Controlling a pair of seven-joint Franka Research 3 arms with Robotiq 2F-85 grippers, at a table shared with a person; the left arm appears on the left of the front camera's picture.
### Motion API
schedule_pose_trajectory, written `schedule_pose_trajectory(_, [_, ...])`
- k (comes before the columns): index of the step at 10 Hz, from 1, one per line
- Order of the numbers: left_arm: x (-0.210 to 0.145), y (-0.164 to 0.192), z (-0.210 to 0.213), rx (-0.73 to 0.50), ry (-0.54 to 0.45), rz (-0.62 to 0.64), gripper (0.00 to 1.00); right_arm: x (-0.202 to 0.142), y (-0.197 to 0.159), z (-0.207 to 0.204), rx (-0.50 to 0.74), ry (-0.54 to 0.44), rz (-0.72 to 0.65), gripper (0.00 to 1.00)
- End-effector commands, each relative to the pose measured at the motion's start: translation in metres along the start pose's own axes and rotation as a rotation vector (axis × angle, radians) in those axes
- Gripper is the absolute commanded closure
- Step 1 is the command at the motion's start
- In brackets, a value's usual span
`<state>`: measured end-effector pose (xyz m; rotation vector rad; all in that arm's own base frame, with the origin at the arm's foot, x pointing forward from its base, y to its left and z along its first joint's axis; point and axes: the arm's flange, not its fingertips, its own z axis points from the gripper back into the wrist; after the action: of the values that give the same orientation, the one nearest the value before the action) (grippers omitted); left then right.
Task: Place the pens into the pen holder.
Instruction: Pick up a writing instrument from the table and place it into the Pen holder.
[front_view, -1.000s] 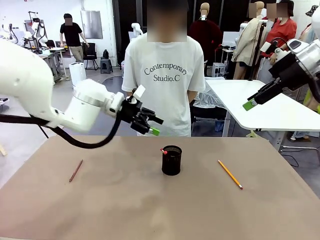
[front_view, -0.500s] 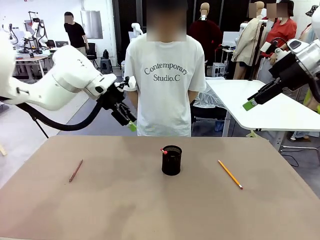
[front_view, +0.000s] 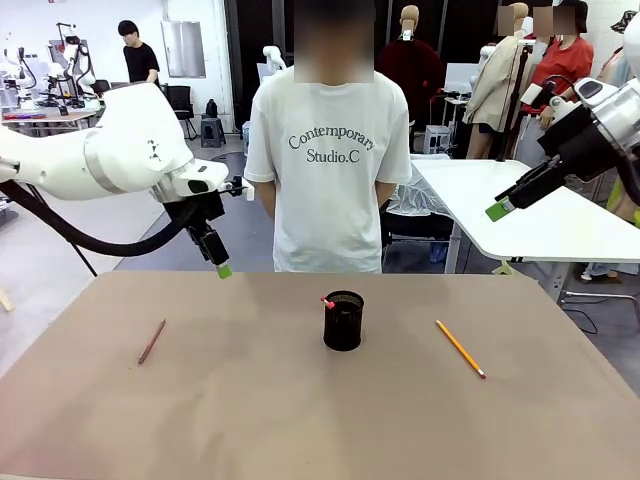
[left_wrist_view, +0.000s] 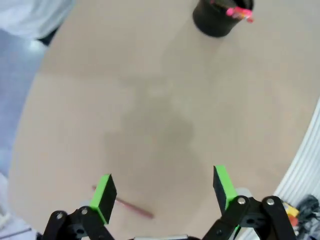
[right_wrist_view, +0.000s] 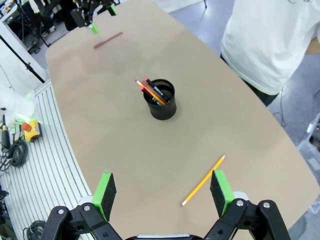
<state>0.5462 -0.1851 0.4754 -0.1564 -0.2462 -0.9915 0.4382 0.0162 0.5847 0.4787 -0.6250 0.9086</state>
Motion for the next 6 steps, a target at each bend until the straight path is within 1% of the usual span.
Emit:
schedule_pose_trajectory(1, [0.0079, -0.0033, -0.0076, -0.147, -0.13, -0.042, 0.0, 0.0009, -0.0001, 0.0006, 0.007, -0.011, 0.003, 0.0])
schedule_pose_trajectory(2, [0.0, 0.0, 0.0, 0.0, 0.0, 0.0, 0.0, 0.0009, -0.0001, 0.0006, 0.007, -0.011, 0.003, 0.0])
schedule_pose_trajectory(5, [0.0, 0.0, 0.0, 0.0, 0.0, 0.0, 0.0, 0.0009, -0.0001, 0.0006, 0.007, -0.011, 0.003, 0.0])
schedule_pose_trajectory(6, [0.0022, -0.0005, -0.0045, -0.025, -0.016, -0.004, 0.0, 0.0009, -0.0001, 0.0006, 0.007, -0.011, 0.003, 0.0])
